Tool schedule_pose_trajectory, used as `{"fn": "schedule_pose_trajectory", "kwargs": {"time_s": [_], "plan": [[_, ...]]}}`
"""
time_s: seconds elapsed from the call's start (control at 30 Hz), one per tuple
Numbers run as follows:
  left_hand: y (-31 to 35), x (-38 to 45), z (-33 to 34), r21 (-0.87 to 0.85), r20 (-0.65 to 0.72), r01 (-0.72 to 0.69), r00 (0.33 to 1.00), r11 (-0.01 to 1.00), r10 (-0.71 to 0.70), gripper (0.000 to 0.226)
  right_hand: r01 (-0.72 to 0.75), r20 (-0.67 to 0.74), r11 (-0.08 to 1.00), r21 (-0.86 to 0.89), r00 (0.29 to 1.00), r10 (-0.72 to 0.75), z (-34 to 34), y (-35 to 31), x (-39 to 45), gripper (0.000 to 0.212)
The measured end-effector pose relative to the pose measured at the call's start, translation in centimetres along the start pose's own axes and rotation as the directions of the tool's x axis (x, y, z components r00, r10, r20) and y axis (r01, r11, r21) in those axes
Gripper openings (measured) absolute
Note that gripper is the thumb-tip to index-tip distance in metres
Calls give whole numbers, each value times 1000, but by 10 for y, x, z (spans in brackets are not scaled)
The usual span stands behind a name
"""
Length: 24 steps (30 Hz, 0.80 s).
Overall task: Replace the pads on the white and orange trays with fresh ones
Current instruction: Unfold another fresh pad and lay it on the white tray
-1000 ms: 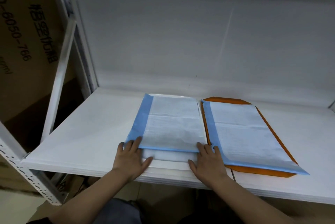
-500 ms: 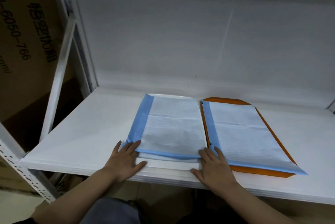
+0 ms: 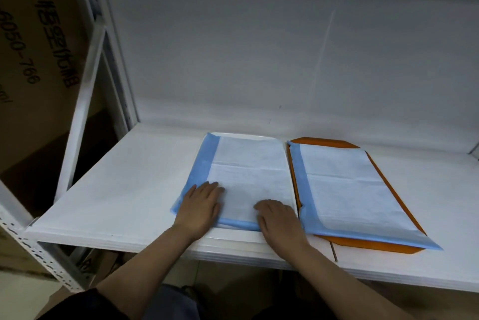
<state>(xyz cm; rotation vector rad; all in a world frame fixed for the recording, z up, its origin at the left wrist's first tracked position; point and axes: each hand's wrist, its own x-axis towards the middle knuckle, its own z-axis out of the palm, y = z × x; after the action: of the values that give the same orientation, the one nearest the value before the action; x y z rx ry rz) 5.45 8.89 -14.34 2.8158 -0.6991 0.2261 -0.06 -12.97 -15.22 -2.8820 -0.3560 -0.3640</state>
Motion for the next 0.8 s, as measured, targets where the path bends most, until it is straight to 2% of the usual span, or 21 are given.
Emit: {"fn": "schedule_pose_trajectory", "kwargs": {"time_s": [0.03,0.07,0.1,0.17,0.23,0.37,0.43,0.53,0.67,0.73,0.8], "plan": [[0,7,5,12,51,51,997,999,-52,74,-41,74,998,38,997,39,4,-3,7,51],[-1,10,12,12,168,118,979,993,-119,82,-90,145,994,62,986,80,8,-3,12,60],[-4,10,18,31,258,168,951,985,-170,79,-149,273,986,77,954,123,11,-1,13,60],[-8,8,24,101,401,199,888,975,-223,64,-199,411,979,48,897,162,15,5,15,56],[-10,4,25,116,461,214,853,970,-243,64,-212,475,977,6,861,184,17,10,15,60],[-14,6,18,111,538,232,803,966,-254,79,-200,569,979,-42,801,188,12,10,19,62],[-16,7,13,127,547,228,796,965,-260,82,-189,598,981,-43,781,177,6,14,22,61],[-19,7,9,155,530,179,815,971,-235,74,-179,634,983,-43,755,165,-1,20,24,64],[-22,10,1,163,514,145,832,976,-209,62,-138,588,983,-123,788,184,-12,20,25,65],[-24,15,-3,148,431,171,875,974,-219,52,-106,572,976,-188,796,197,-18,17,35,58],[-22,26,-1,135,271,217,930,967,-247,45,-81,492,966,-247,848,197,-18,11,49,49]]}}
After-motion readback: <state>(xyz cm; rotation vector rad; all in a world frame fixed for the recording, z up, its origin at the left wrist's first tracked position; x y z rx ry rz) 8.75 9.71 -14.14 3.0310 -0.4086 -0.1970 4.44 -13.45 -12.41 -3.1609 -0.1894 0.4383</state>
